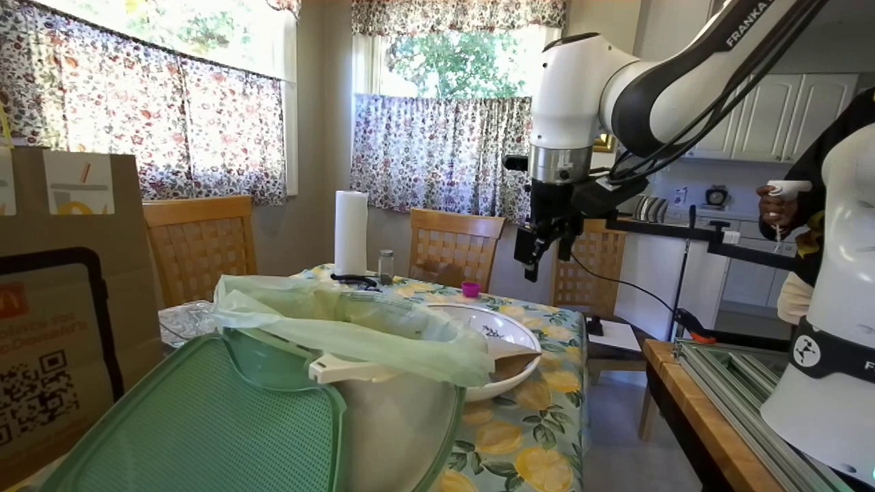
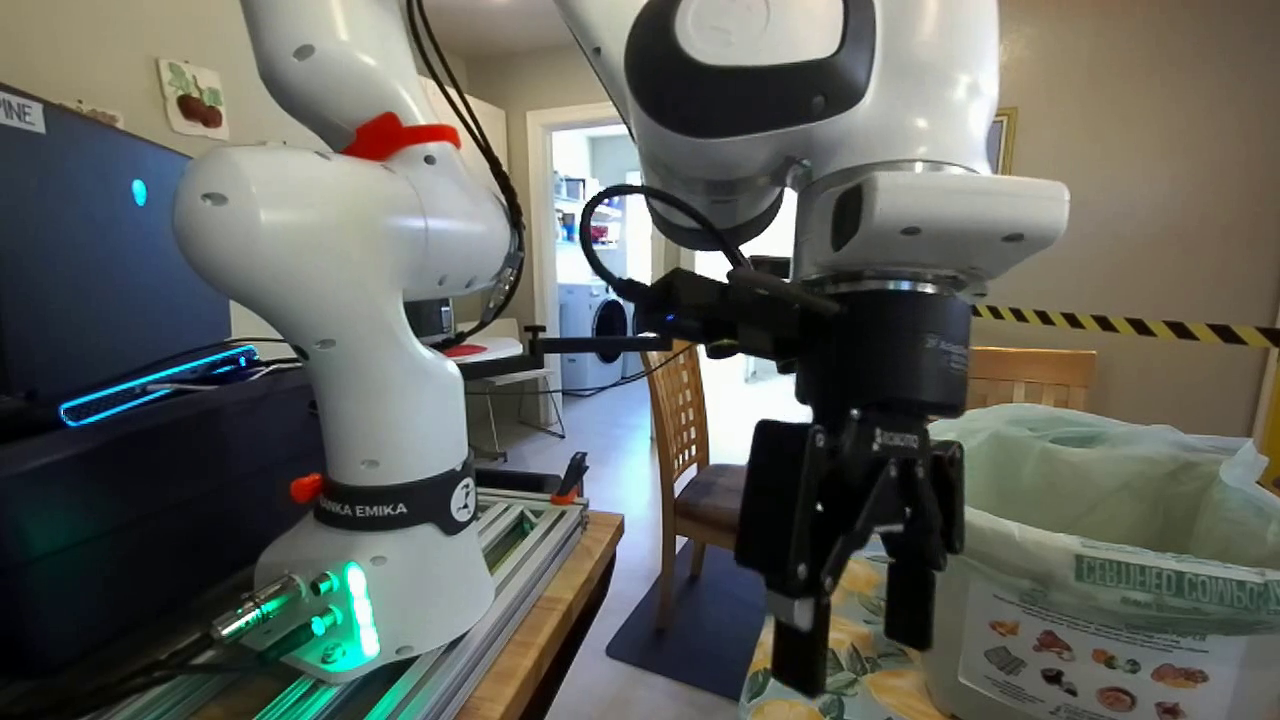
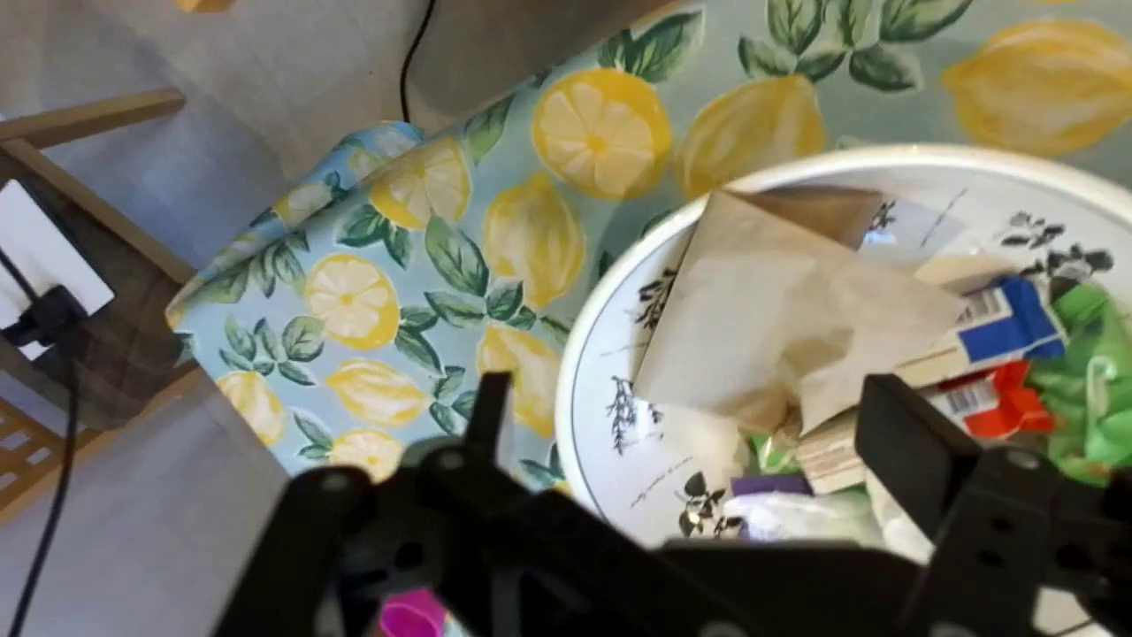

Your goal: Put some of the contents of the white plate into the bin

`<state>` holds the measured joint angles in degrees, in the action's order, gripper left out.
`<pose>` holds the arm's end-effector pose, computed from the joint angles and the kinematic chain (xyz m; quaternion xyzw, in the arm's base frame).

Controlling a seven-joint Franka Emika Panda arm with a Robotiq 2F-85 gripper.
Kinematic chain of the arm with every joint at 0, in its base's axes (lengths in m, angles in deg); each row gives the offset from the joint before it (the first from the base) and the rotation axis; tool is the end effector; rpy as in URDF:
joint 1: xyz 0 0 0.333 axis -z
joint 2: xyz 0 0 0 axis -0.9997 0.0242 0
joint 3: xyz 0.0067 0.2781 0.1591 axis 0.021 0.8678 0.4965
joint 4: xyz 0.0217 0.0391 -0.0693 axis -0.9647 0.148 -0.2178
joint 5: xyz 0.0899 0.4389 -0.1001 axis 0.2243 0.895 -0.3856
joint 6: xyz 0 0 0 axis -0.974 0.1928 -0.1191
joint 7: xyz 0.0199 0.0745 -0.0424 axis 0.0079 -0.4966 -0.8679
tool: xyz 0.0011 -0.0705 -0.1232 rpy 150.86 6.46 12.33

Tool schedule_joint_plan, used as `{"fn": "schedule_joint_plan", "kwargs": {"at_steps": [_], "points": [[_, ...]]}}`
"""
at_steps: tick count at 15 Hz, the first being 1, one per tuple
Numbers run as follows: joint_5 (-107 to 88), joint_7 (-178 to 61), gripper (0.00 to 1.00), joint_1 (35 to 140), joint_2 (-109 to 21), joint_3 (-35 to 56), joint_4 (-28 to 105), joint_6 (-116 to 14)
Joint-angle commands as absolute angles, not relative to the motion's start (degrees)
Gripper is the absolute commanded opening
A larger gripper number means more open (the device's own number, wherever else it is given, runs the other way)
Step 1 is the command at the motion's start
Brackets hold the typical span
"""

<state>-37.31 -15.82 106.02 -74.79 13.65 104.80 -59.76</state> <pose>0.3961 -0.1375 0.2049 0.9276 -0.3392 0.0351 0.1524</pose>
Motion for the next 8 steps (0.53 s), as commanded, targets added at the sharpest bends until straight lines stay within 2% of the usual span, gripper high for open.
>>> {"fn": "schedule_joint_plan", "kwargs": {"at_steps": [1, 5, 8], "points": [[-38.11, -9.55, 1.0, 109.52, -69.51, 10.5, 104.75, -69.19], [-38.83, -11.7, 1.0, 106.99, -74.56, 12.23, 104.4, -63.3], [-39.39, -14.02, 1.0, 105.99, -72.52, 12.74, 103.63, -66.56]]}}
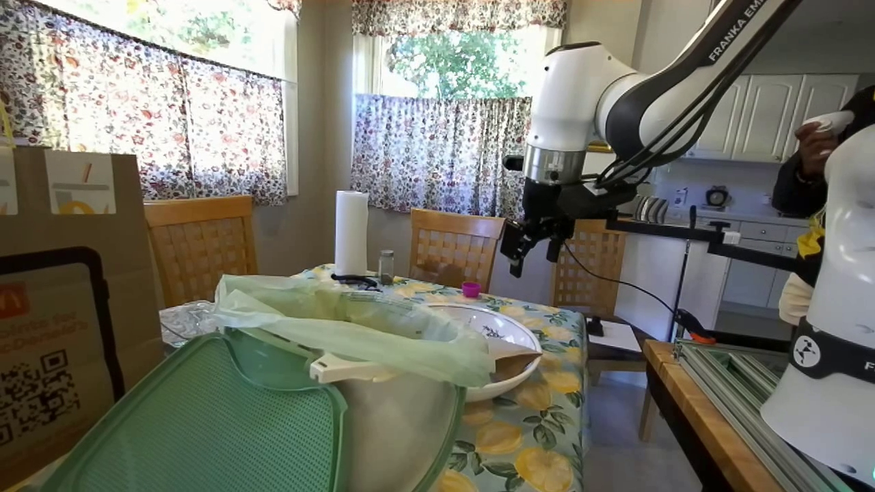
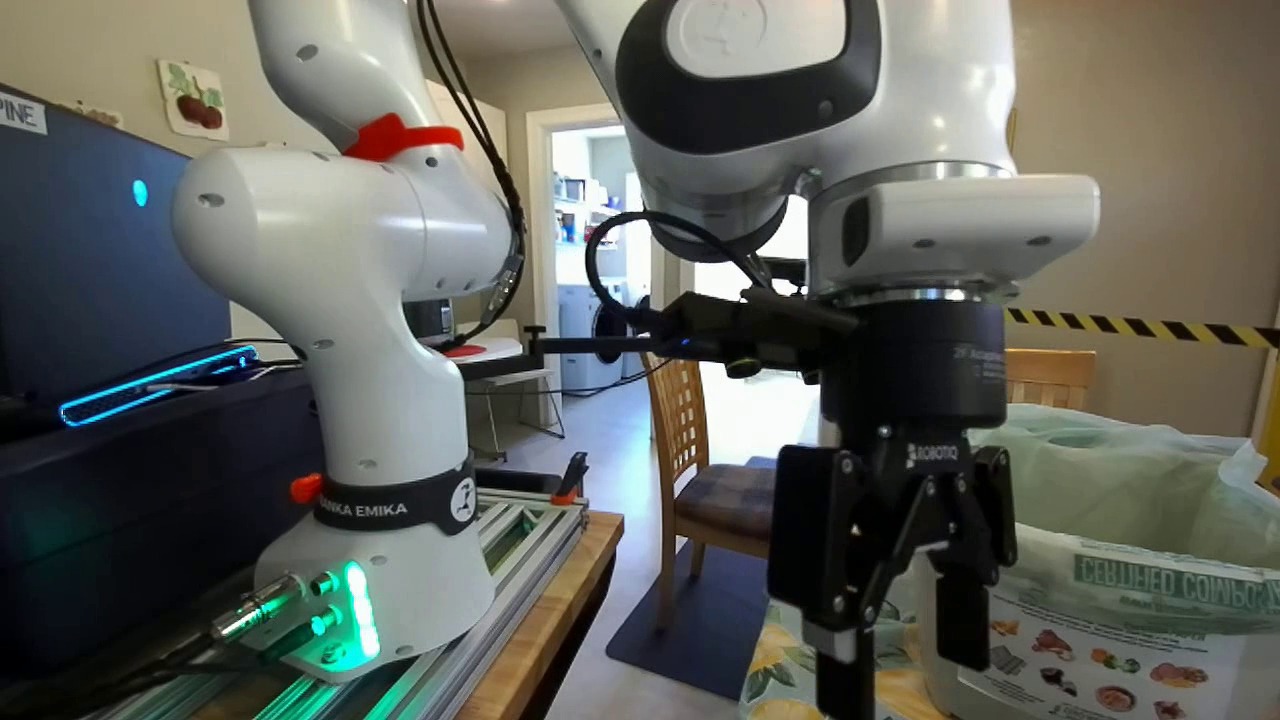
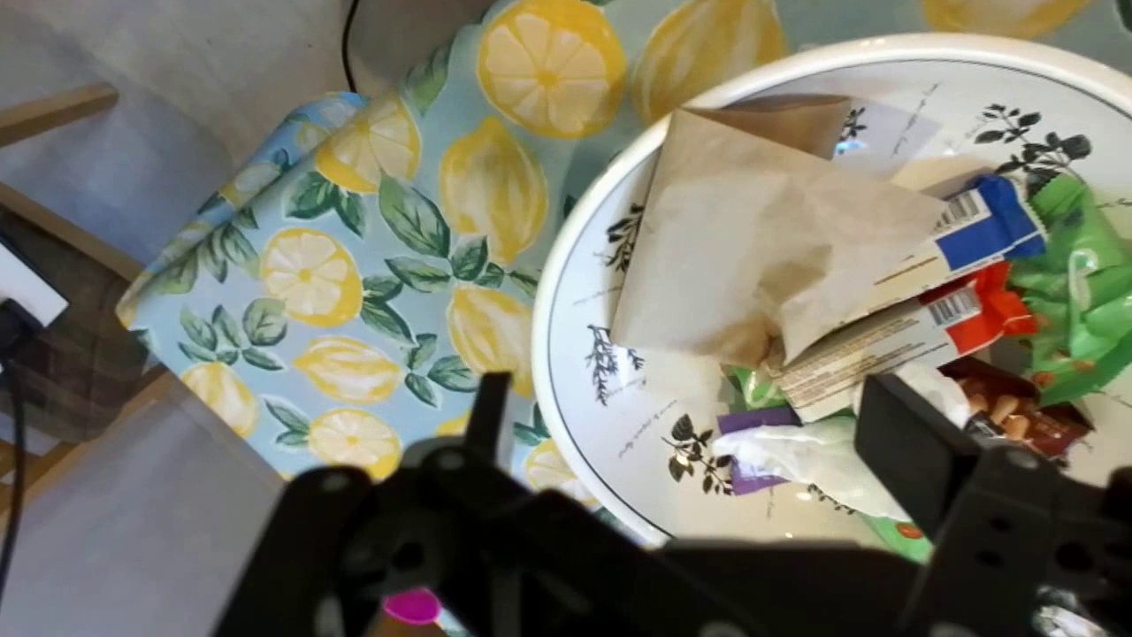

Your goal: Put some of the contents of the white plate into the bin

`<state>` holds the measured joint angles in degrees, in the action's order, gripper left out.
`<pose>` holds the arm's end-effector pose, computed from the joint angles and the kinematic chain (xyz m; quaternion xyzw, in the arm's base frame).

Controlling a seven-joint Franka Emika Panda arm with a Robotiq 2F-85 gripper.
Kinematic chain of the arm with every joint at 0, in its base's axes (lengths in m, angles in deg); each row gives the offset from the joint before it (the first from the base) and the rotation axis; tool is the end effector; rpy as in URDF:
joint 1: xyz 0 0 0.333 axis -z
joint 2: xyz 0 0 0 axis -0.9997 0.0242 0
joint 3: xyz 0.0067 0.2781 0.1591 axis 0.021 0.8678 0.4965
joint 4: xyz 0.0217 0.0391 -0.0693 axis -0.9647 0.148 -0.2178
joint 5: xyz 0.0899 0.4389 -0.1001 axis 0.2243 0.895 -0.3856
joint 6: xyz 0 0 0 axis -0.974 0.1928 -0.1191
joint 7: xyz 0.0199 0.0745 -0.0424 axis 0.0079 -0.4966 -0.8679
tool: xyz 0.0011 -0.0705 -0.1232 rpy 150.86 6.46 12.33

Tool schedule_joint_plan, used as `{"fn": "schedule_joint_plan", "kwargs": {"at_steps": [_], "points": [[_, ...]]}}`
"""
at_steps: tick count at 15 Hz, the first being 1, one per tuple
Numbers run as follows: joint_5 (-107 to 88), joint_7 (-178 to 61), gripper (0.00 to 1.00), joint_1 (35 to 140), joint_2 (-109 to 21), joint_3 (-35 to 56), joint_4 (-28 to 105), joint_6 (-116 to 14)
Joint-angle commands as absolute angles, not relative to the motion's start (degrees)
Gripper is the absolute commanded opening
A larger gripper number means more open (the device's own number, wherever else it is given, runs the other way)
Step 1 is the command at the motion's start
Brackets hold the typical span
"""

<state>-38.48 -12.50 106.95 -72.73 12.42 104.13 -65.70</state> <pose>0.4063 -0.1478 0.2026 0.9183 -0.3667 0.0712 0.1315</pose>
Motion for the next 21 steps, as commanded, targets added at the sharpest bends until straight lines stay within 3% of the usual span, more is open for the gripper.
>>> {"fn": "schedule_joint_plan", "kwargs": {"at_steps": [1, 12, 16, 21], "points": [[-38.27, -15.83, 1.0, 105.38, -70.99, 12.28, 103.29, -68.7], [-40.8, -17.22, 1.0, 107.39, -53.84, 8.98, 97.69, -85.26], [-25.13, -26.95, 1.0, 107.18, -46.47, 10.15, 95.96, -93.11], [-14.64, -36.3, 1.0, 125.14, -39.07, 32.1, 90.7, -94.74]]}}
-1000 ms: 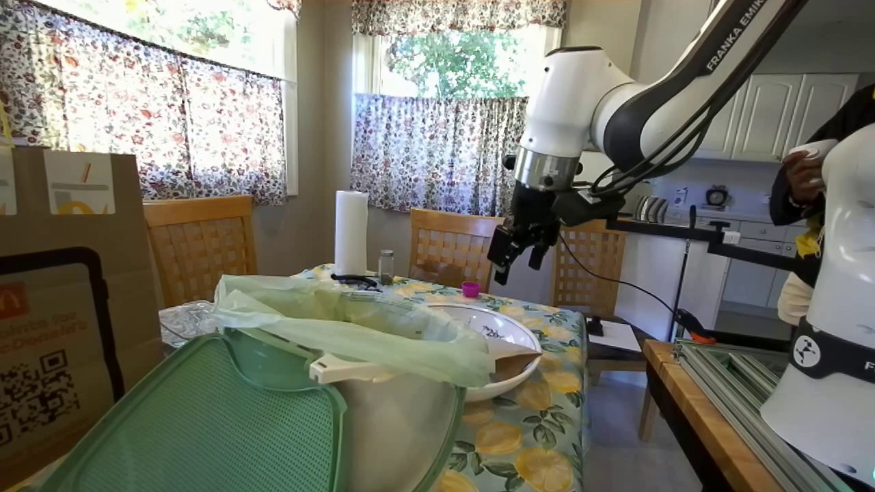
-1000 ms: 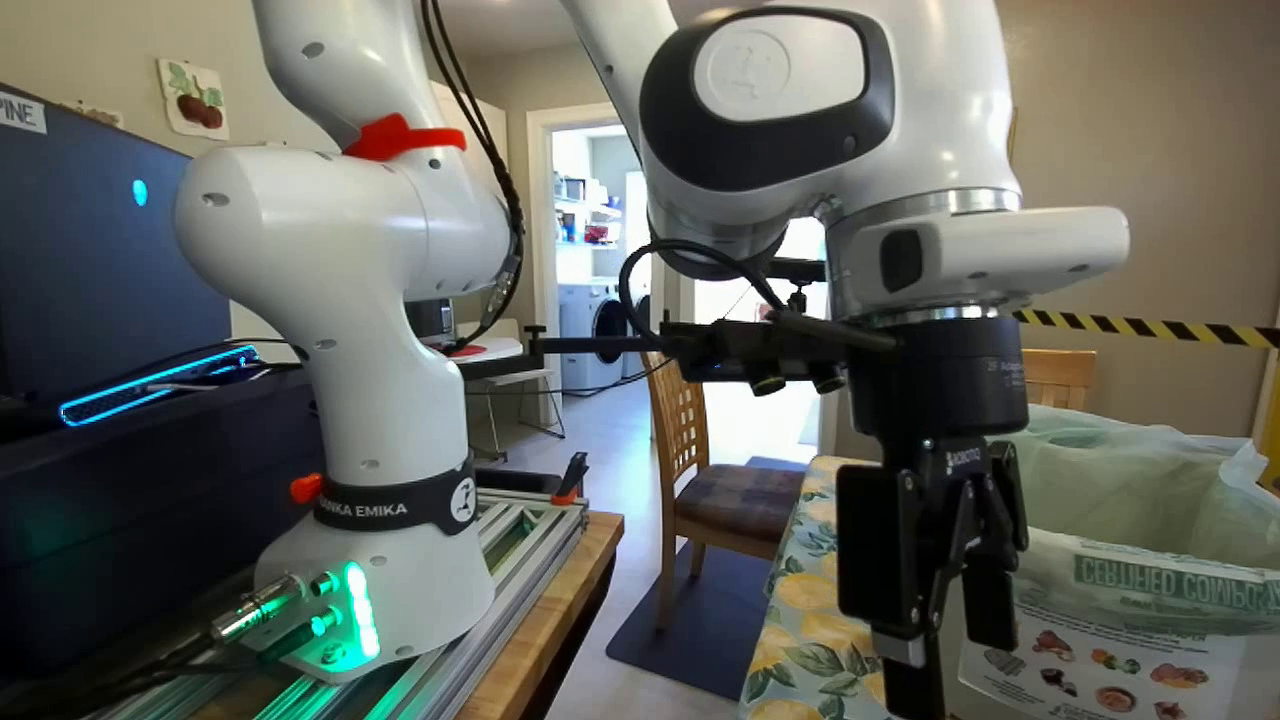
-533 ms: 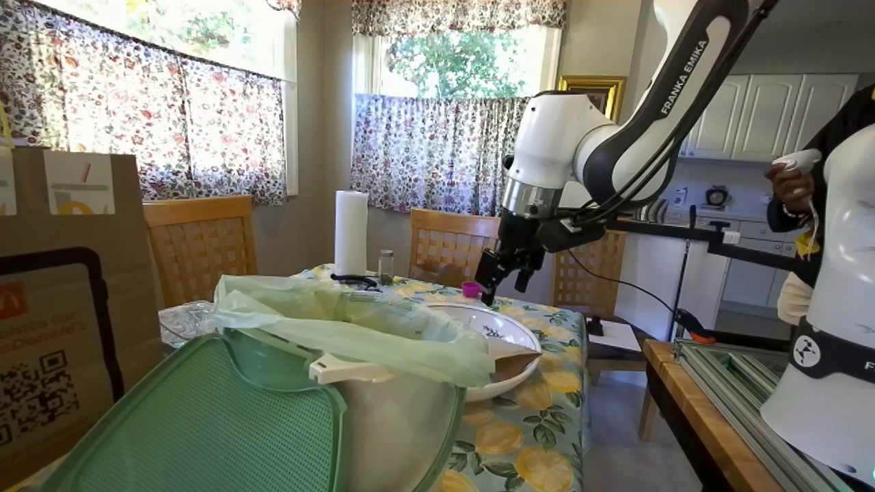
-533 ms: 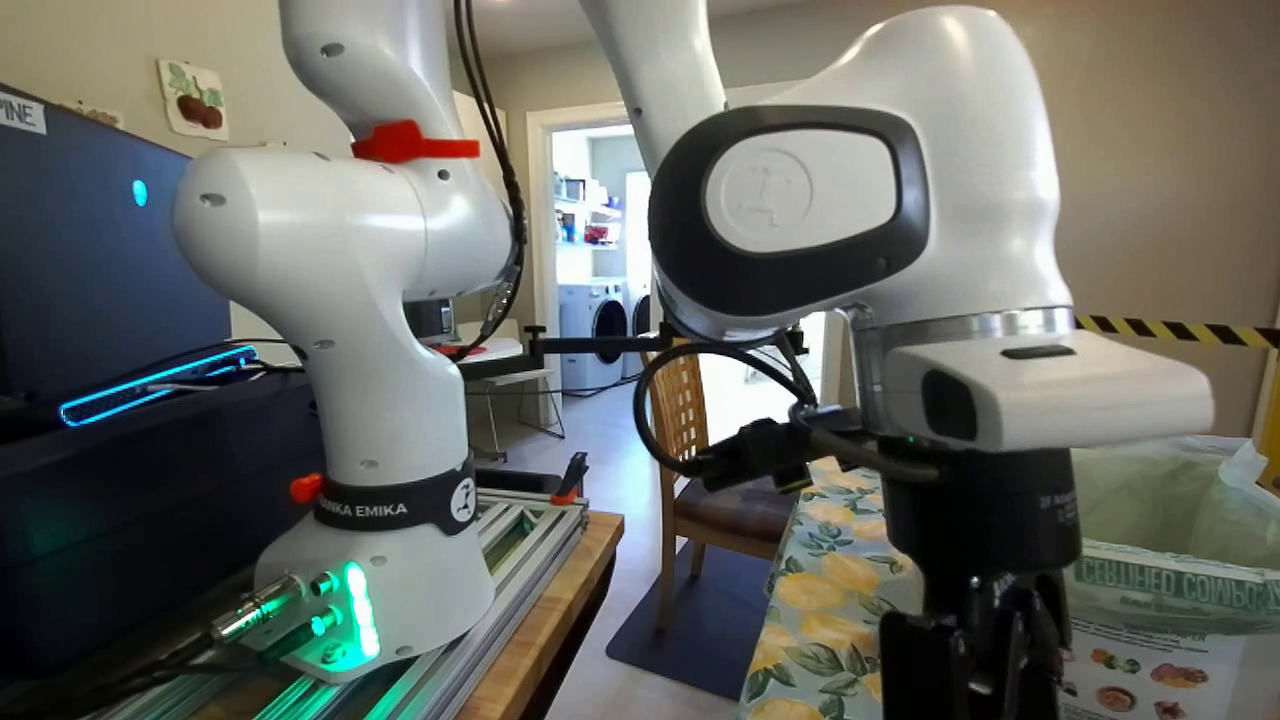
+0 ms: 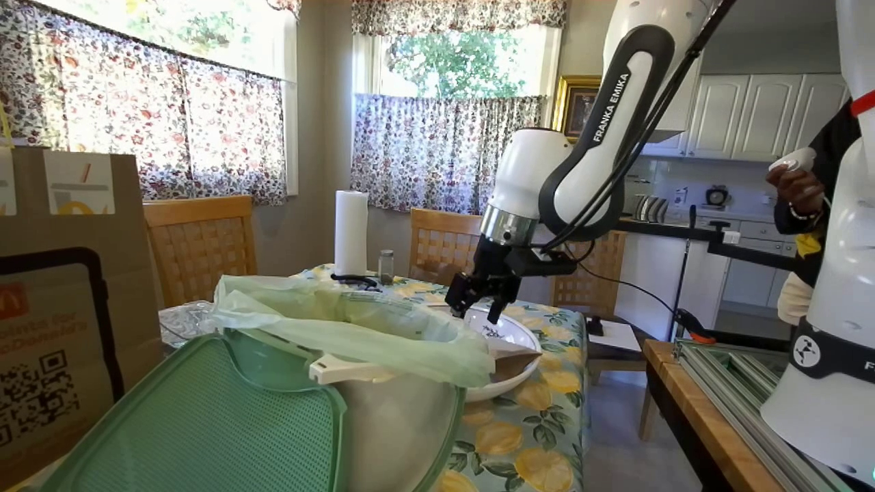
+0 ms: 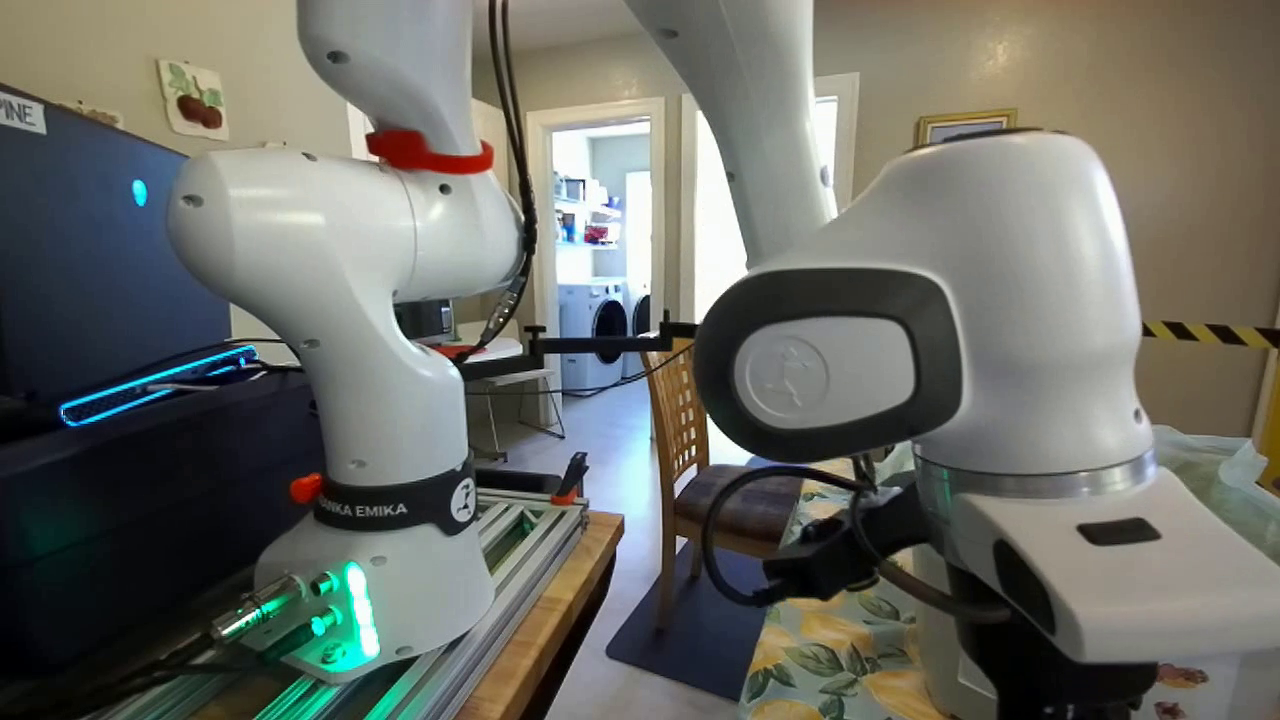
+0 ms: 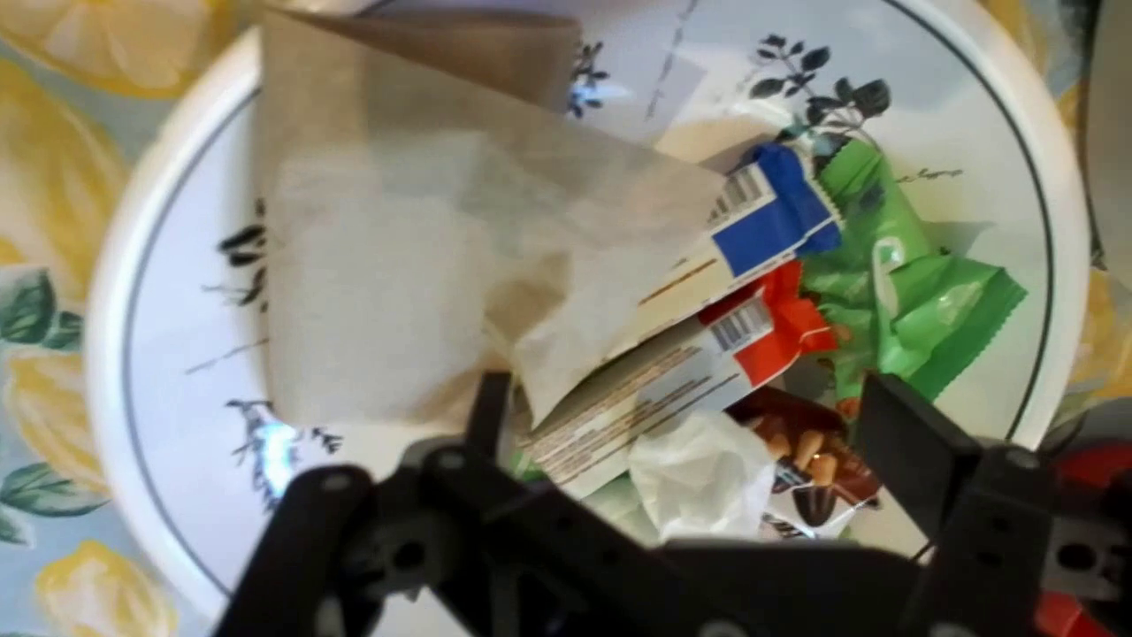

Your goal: Put some of the contents of the white plate into the bin

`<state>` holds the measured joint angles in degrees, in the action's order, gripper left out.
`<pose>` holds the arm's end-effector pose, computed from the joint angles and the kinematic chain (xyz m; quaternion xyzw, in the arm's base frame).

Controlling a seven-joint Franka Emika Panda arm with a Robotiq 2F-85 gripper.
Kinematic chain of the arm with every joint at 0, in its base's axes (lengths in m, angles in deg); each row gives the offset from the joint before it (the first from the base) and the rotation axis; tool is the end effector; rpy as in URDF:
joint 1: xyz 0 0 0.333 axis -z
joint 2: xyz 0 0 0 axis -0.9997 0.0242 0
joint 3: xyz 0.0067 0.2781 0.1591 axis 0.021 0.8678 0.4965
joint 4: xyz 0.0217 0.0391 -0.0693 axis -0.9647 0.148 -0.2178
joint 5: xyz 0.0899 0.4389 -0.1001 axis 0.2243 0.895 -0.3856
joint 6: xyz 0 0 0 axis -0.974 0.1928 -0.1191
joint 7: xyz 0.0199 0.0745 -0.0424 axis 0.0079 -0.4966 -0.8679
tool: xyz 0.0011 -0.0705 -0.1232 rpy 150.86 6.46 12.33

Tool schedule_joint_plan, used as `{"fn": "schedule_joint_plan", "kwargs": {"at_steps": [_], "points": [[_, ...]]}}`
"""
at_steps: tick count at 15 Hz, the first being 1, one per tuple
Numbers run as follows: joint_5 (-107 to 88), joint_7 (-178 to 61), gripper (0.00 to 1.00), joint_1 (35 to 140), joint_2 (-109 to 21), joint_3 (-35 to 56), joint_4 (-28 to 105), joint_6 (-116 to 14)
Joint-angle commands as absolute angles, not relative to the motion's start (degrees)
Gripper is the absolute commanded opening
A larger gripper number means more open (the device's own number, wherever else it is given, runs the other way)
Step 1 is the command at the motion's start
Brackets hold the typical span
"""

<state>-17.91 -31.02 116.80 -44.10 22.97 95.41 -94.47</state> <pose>0.4587 -0.1388 0.0849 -0.9313 0.3456 -0.1138 0.0174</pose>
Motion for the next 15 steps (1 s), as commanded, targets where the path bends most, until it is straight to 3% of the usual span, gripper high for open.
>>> {"fn": "schedule_joint_plan", "kwargs": {"at_steps": [1, 6, 15], "points": [[-15.13, -36.35, 1.0, 126.13, -38.61, 33.1, 89.56, -93.94], [0.32, -48.76, 1.0, 122.27, -37.48, 31.08, 85.41, -91.15], [15.97, -57.6, 1.0, 124.48, -29.37, 37.17, 77.07, -85.89]]}}
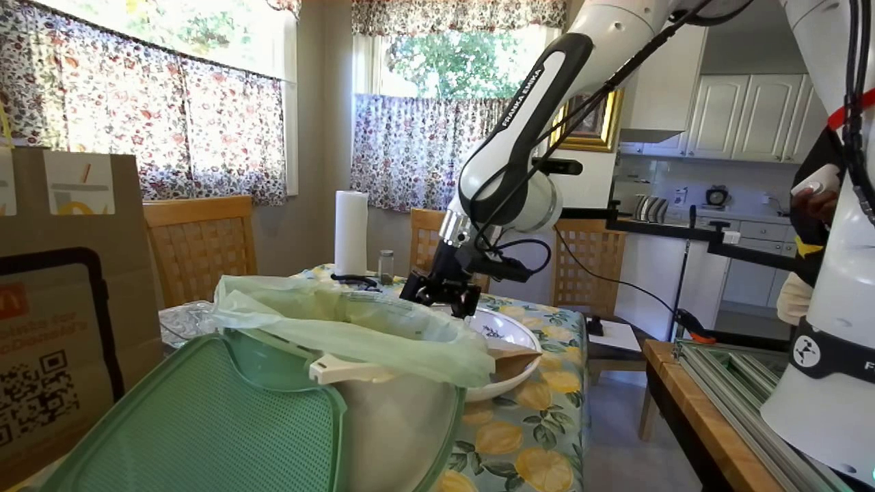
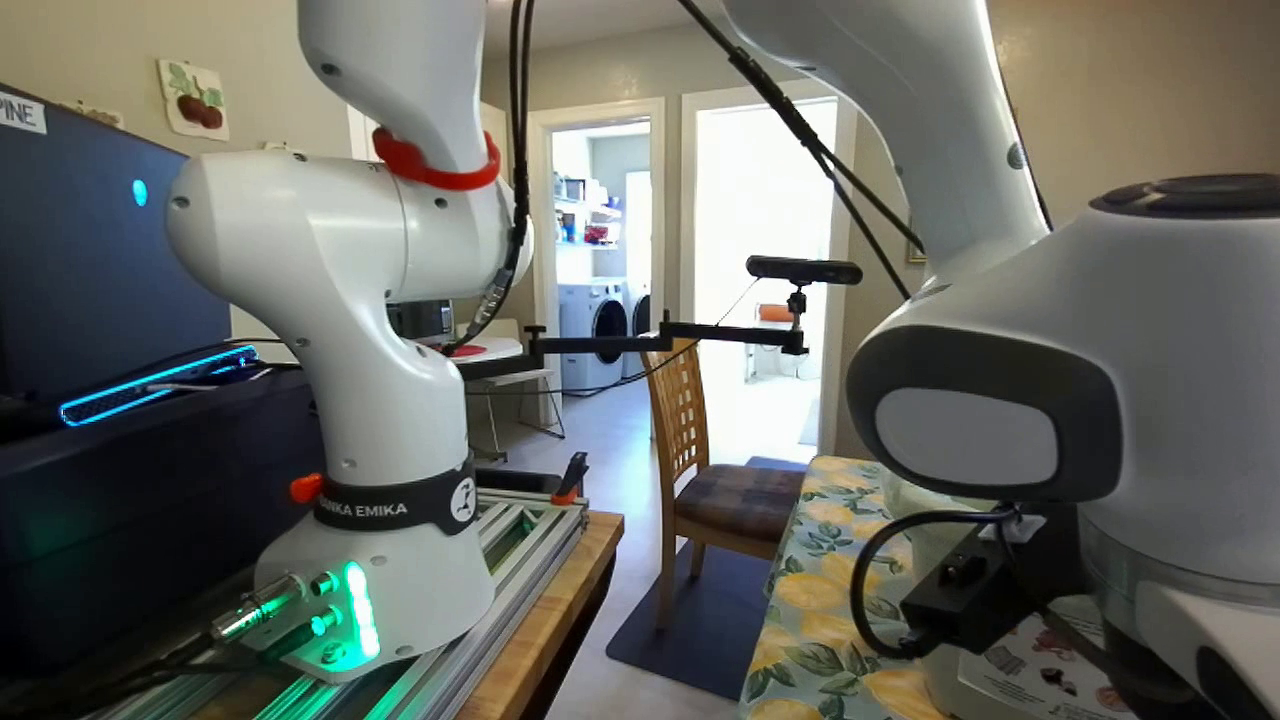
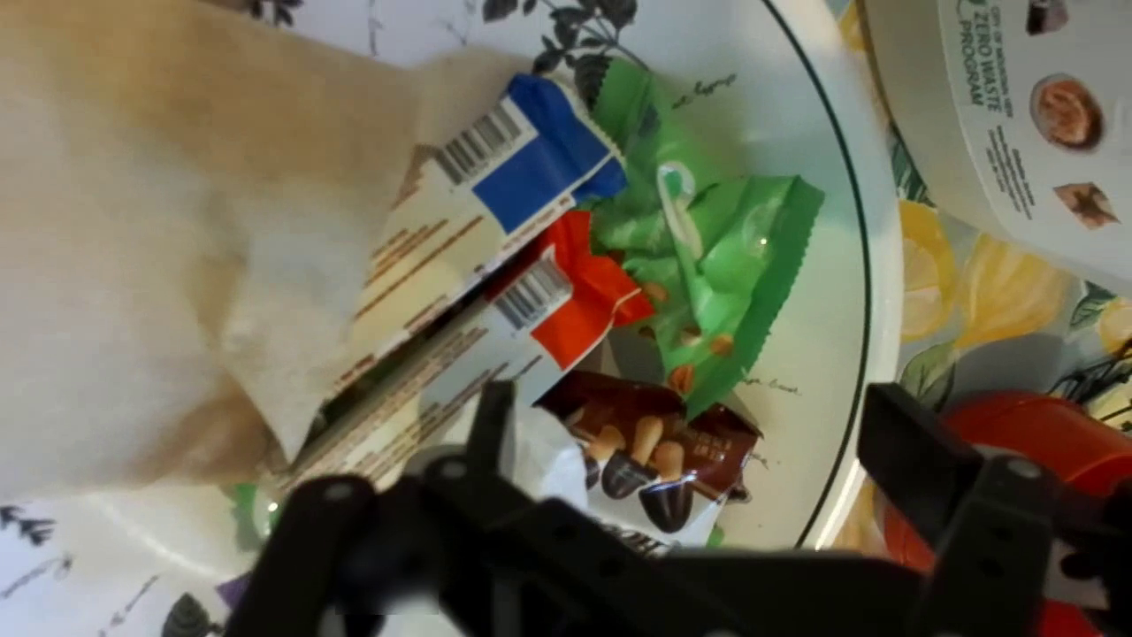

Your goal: Put some of the contents of the white plate into the bin

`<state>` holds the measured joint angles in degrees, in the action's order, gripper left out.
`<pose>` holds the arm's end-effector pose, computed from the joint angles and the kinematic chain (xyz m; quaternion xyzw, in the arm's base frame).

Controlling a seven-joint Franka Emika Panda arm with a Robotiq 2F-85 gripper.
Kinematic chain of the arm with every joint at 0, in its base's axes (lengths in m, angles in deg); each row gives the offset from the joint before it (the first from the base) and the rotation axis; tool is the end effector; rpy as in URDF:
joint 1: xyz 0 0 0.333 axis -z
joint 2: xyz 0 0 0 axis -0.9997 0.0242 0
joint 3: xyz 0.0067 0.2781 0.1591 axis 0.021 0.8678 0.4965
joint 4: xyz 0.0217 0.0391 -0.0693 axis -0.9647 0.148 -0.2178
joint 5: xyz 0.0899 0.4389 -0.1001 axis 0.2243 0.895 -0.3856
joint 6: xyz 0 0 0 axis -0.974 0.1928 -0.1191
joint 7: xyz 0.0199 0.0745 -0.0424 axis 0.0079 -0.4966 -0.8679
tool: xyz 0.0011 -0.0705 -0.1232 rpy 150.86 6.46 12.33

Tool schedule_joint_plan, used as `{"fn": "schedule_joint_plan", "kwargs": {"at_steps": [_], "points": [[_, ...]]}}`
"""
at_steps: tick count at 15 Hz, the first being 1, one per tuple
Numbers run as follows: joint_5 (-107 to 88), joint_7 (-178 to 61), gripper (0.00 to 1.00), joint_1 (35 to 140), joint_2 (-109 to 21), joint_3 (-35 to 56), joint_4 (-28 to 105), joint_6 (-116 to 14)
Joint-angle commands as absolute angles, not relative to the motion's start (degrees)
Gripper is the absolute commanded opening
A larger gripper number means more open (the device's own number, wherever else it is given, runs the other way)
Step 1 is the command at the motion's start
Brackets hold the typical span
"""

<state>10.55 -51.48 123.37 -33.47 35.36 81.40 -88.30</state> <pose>0.5370 -0.1297 0.0677 -0.9146 0.3779 -0.0927 0.1099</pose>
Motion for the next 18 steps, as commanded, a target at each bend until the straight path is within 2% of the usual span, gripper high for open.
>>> {"fn": "schedule_joint_plan", "kwargs": {"at_steps": [1, 5, 6, 7, 14, 17, 18], "points": [[16.49, -57.33, 1.0, 123.67, -28.62, 36.64, 76.65, -85.71], [17.11, -56.8, 1.0, 121.43, -25.97, 34.58, 74.48, -83.12], [16.89, -56.67, 0.92, 120.73, -25.43, 33.89, 73.87, -82.47], [16.75, -56.39, 0.74, 119.94, -25.11, 33.13, 73.47, -82.01], [15.78, -54.46, 0.18, 113.57, -26.81, 27.58, 72.4, -79.64], [13.29, -50.76, 0.01, 106.17, -33.5, 21.65, 76.11, -78.14], [11.8, -49.37, 0.03, 102.97, -35.45, 18.63, 76.93, -77.17]]}}
